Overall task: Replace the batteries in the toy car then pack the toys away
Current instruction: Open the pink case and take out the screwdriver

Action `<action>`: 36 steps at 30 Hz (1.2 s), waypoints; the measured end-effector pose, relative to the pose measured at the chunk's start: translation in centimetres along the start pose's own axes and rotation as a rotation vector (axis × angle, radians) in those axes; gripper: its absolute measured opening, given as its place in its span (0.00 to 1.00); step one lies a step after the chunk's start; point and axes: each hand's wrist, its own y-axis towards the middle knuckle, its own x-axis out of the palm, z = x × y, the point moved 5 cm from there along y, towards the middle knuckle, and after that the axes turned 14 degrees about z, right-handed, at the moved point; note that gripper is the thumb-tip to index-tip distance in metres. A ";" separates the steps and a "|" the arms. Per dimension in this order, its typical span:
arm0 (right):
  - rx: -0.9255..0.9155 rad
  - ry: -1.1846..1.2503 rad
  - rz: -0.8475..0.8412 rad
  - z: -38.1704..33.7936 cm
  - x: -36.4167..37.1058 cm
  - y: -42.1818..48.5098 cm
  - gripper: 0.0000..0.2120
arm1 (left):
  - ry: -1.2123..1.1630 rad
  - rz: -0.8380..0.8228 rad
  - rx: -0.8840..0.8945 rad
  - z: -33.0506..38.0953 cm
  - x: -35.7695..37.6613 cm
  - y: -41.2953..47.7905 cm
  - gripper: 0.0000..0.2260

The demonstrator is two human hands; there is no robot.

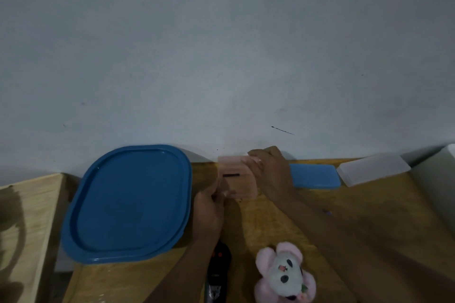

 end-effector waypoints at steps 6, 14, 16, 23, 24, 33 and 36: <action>0.451 0.201 0.130 0.6 0.6 0.5 0.12 | -0.049 -0.033 -0.031 0.2 -0.1 0.0 0.10; 0.544 0.107 0.068 2.3 1.5 1.1 0.18 | -0.070 -0.029 -0.016 0.4 -0.2 0.0 0.10; 0.542 0.094 0.054 2.2 1.5 1.0 0.17 | -0.064 -0.027 -0.009 0.4 -0.2 0.0 0.09; 0.549 0.111 0.027 2.3 1.1 0.7 0.11 | -0.081 -0.047 -0.006 0.8 -0.3 -0.2 0.10; 0.548 0.104 0.029 2.3 1.0 0.7 0.11 | -0.080 -0.052 -0.017 0.8 -0.3 -0.2 0.10; 0.273 -0.063 -0.070 -0.8 1.3 0.2 0.07 | -0.096 -0.049 -0.055 1.1 -0.5 -0.2 0.12; 0.009 -0.192 -0.270 -1.9 2.9 -0.7 0.09 | -0.105 -0.054 -0.062 0.8 -0.3 -0.2 0.11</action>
